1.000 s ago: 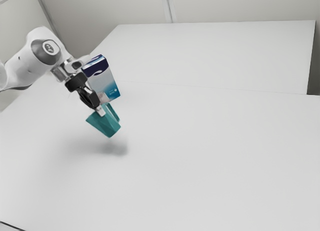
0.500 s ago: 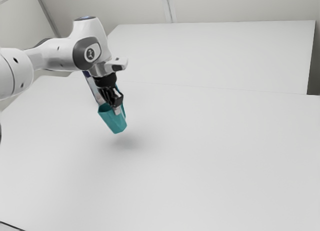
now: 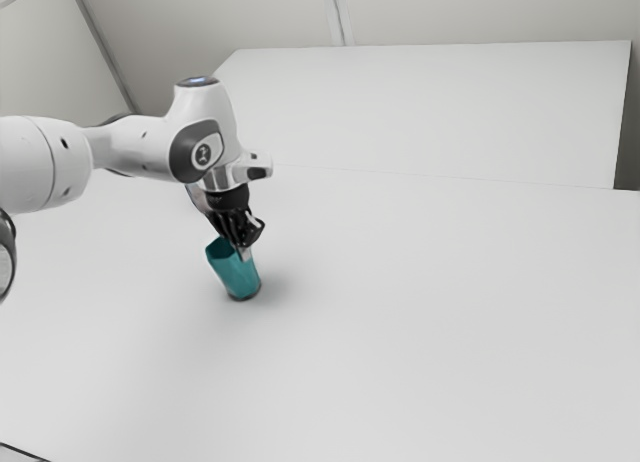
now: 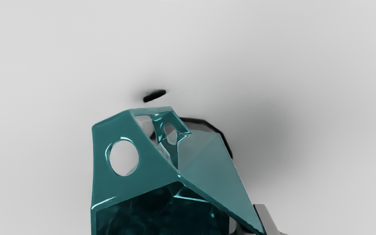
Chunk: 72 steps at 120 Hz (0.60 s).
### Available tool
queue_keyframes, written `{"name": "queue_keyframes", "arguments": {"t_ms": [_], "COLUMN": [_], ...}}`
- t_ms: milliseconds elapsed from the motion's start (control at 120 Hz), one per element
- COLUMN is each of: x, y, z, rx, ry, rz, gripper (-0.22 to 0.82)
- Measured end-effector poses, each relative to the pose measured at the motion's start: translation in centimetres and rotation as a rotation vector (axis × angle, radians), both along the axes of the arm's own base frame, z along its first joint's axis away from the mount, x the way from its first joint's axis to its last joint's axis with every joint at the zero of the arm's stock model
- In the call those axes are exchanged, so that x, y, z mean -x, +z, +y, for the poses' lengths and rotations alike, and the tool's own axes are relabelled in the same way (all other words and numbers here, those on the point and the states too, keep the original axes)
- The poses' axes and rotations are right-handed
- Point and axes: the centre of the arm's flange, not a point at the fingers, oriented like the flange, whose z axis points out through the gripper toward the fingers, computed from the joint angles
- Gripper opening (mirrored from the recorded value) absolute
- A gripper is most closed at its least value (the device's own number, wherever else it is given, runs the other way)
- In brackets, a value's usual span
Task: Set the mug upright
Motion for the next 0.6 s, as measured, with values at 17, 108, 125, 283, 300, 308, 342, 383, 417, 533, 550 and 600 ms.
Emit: {"name": "queue_keyframes", "arguments": {"t_ms": [17, 108, 125, 283, 300, 308, 342, 383, 417, 533, 550, 600], "x": [0.0, -0.1, -0.1, -0.1, -0.1, -0.1, 0.0, 0.2, 0.4, 0.2, 0.0, -0.6], "y": [0.0, -0.1, -0.1, 0.9, 1.2, 1.4, 2.3, 3.7, 4.8, 9.1, 10.2, 13.4], "z": [0.0, -0.2, -0.3, -0.4, -0.5, -0.5, -0.7, -1.0, -1.2, -1.4, -1.3, -1.2], "rx": [-0.001, -0.002, -0.002, -0.004, -0.005, -0.005, -0.006, -0.007, -0.008, -0.003, -0.002, 0.0], "ry": [0.004, 0.025, 0.028, 0.057, 0.059, 0.06, 0.063, 0.063, 0.064, 0.081, 0.085, 0.093], "rz": [-0.001, -0.007, -0.008, -0.028, -0.033, -0.036, -0.05, -0.07, -0.084, -0.13, -0.143, -0.174], "gripper": [-0.18, -0.06, -0.02, 0.3, 0.32, 0.33, 0.37, 0.41, 0.44, 0.51, 0.52, 0.54]}}
